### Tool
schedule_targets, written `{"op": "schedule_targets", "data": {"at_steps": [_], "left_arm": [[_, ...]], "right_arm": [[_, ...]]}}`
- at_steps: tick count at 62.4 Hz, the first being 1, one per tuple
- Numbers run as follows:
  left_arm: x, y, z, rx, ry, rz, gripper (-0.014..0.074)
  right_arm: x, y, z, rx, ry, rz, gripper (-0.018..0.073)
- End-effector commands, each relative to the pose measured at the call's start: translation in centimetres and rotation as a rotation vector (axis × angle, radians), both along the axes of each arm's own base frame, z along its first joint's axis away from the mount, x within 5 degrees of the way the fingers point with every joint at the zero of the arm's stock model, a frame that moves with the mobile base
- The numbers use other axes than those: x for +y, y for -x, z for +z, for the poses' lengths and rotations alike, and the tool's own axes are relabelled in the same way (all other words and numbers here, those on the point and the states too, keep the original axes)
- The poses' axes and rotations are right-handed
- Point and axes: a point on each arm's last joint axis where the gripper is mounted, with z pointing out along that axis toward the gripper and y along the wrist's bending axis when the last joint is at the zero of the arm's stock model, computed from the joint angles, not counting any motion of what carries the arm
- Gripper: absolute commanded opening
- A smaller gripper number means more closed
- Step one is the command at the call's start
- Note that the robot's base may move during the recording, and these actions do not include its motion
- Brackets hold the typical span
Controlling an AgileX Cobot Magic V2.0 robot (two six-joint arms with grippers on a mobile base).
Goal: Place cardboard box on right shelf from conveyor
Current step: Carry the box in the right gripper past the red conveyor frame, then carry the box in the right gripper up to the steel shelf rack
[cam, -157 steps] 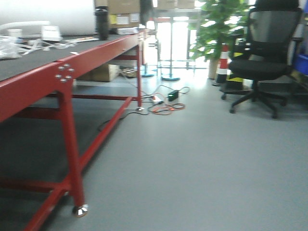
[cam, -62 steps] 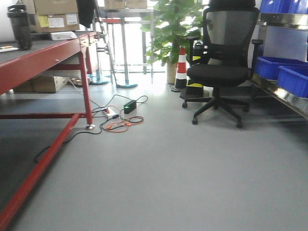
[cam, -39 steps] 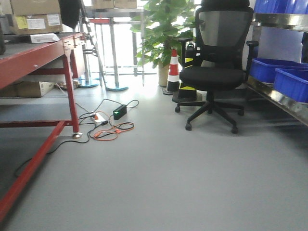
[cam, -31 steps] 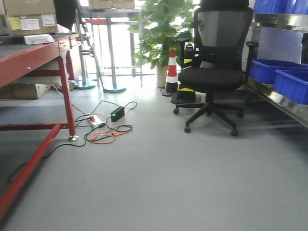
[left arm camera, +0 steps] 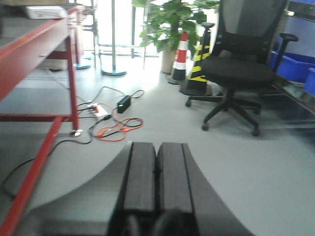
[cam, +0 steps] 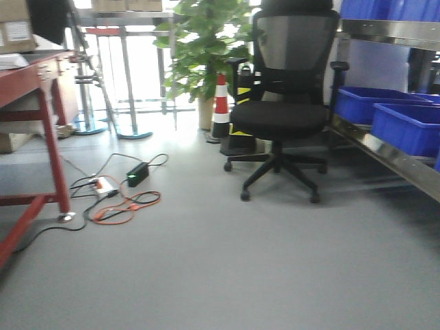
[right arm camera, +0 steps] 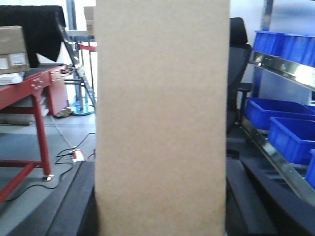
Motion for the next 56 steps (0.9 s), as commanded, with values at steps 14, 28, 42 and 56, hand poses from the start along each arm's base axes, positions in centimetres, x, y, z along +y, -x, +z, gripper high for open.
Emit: {"op": "schedule_targets", "data": {"at_steps": [14, 28, 42, 56], "left_arm": [[0.01, 0.01, 0.47, -0.083, 0.010, 0.001, -0.0116], [0.01, 0.01, 0.47, -0.083, 0.010, 0.001, -0.0116], [0.01, 0.01, 0.47, -0.083, 0.010, 0.001, -0.0116], [0.01, 0.01, 0.47, -0.083, 0.010, 0.001, -0.0116]], "right_arm": [[-0.17, 0.26, 1.77, -0.121, -0.009, -0.019, 0.0052], [-0.17, 0.26, 1.77, -0.121, -0.009, -0.019, 0.0052], [-0.17, 0.26, 1.77, -0.121, -0.009, -0.019, 0.0052], [-0.17, 0.26, 1.77, -0.121, -0.009, -0.019, 0.0052]]}}
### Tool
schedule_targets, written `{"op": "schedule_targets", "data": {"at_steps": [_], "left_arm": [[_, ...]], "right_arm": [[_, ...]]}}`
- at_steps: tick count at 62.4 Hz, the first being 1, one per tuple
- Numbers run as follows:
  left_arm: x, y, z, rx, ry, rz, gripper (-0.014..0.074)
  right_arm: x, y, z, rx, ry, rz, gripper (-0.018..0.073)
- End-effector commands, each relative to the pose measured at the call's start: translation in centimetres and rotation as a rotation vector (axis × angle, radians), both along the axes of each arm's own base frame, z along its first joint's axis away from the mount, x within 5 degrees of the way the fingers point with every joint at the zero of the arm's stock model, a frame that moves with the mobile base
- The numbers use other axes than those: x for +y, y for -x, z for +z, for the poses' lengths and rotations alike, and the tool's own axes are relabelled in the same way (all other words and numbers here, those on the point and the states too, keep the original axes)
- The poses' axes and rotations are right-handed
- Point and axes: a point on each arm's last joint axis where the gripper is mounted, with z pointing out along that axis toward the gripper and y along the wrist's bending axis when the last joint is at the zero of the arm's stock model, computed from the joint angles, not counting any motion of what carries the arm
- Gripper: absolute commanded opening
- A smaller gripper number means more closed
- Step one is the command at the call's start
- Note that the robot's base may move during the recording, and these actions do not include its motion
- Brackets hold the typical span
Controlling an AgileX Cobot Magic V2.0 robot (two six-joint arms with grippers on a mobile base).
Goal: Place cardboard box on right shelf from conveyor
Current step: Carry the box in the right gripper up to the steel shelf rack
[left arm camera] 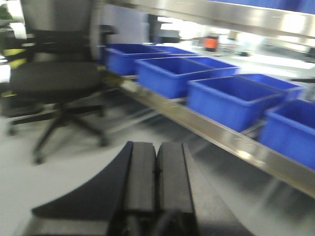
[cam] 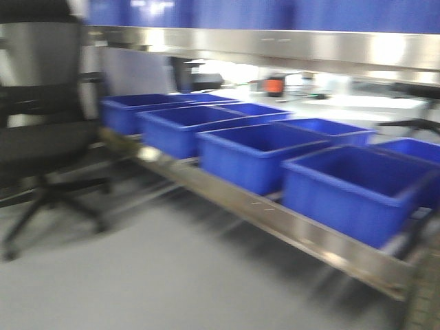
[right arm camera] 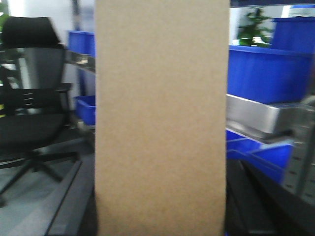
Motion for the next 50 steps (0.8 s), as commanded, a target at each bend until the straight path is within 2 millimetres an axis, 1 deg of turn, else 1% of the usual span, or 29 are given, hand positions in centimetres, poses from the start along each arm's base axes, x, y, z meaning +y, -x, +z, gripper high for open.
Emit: {"op": "schedule_targets", "data": {"at_steps": [1, 50], "left_arm": [[0.01, 0.01, 0.47, -0.083, 0.010, 0.001, -0.0116], [0.01, 0.01, 0.47, -0.083, 0.010, 0.001, -0.0116]], "right_arm": [[-0.18, 0.26, 1.79, -0.122, -0.010, -0.020, 0.0052], [-0.18, 0.26, 1.79, -0.122, -0.010, -0.020, 0.0052]]}}
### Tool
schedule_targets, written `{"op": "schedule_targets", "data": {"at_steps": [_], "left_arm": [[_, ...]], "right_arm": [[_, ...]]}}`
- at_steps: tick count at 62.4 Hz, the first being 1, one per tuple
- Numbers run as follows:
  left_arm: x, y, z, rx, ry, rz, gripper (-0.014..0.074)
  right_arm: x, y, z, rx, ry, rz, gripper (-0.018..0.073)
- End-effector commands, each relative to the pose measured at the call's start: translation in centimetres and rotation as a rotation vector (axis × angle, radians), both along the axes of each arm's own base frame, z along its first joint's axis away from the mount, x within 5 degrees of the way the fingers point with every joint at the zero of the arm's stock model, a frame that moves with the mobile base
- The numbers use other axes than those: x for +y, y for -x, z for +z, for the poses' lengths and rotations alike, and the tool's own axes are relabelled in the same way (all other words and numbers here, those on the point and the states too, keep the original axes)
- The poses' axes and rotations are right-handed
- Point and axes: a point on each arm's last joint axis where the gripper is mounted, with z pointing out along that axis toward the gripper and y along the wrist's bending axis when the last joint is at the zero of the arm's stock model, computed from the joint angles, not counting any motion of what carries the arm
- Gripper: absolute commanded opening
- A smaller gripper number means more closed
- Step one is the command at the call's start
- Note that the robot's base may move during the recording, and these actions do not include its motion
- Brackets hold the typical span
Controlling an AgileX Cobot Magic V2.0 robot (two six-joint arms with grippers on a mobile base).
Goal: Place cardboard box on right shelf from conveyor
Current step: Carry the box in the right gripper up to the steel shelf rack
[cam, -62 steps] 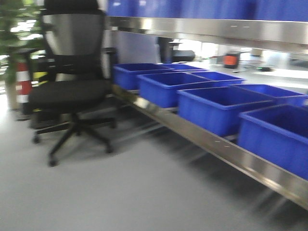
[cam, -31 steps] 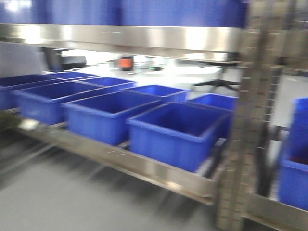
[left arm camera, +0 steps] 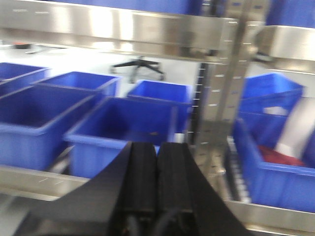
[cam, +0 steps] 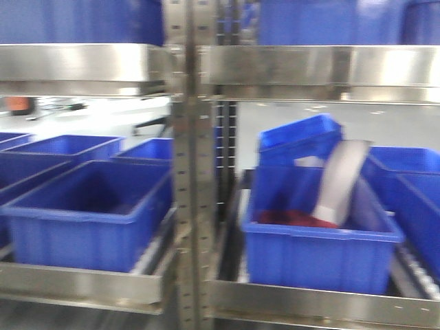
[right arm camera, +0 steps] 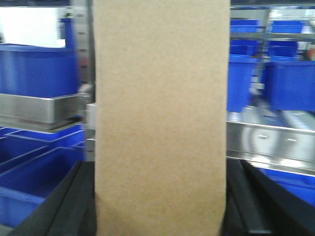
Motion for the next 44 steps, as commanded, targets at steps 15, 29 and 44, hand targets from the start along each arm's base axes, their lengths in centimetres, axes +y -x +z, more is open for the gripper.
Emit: {"op": "schedule_targets", "data": {"at_steps": [15, 29, 44], "left_arm": [[0.01, 0.01, 0.47, -0.083, 0.010, 0.001, -0.0116], [0.01, 0.01, 0.47, -0.083, 0.010, 0.001, -0.0116], [0.01, 0.01, 0.47, -0.083, 0.010, 0.001, -0.0116]], "right_arm": [[-0.18, 0.26, 1.79, -0.122, -0.010, -0.020, 0.0052], [-0.18, 0.26, 1.79, -0.122, -0.010, -0.020, 0.0052], [-0.18, 0.26, 1.79, -0.122, -0.010, -0.020, 0.0052]]}}
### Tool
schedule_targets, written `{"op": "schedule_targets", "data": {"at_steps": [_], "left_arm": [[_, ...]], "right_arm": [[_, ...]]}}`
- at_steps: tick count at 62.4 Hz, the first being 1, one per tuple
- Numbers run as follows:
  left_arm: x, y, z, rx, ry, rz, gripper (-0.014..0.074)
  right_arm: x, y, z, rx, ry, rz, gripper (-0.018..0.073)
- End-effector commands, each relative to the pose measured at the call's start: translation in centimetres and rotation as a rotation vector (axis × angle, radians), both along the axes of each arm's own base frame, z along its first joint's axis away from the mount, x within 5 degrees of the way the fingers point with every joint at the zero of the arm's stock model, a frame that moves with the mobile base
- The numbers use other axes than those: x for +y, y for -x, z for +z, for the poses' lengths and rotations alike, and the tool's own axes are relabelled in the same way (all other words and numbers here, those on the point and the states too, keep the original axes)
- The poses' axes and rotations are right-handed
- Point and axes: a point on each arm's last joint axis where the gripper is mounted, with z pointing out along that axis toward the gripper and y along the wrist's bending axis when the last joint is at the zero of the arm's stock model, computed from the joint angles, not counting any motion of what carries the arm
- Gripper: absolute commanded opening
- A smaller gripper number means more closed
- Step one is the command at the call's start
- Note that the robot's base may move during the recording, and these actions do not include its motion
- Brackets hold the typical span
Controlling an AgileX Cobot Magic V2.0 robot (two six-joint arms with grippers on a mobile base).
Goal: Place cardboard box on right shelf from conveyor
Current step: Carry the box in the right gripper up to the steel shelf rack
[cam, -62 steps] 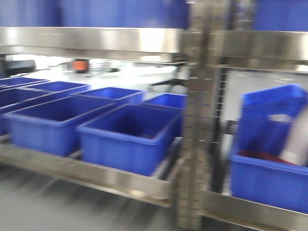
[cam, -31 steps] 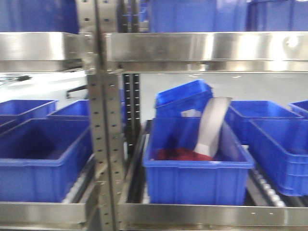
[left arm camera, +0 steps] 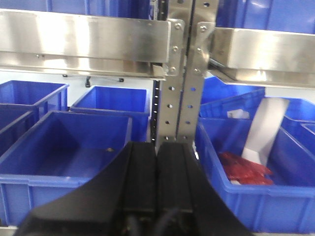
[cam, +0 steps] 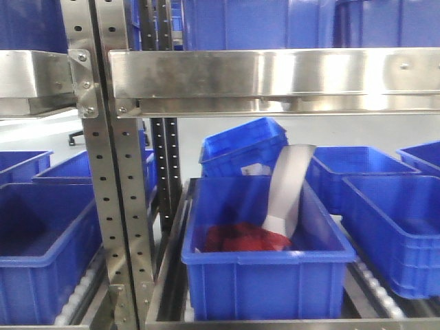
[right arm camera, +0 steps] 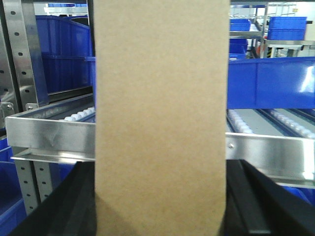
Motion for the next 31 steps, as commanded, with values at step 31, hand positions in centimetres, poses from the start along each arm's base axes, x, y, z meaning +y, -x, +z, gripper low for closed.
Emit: {"op": "schedule_targets", "data": {"at_steps": [31], "left_arm": [[0.02, 0.01, 0.47, -0.083, 0.010, 0.002, -0.0116]], "right_arm": [[-0.18, 0.26, 1.79, -0.122, -0.010, -0.020, 0.0052]]}}
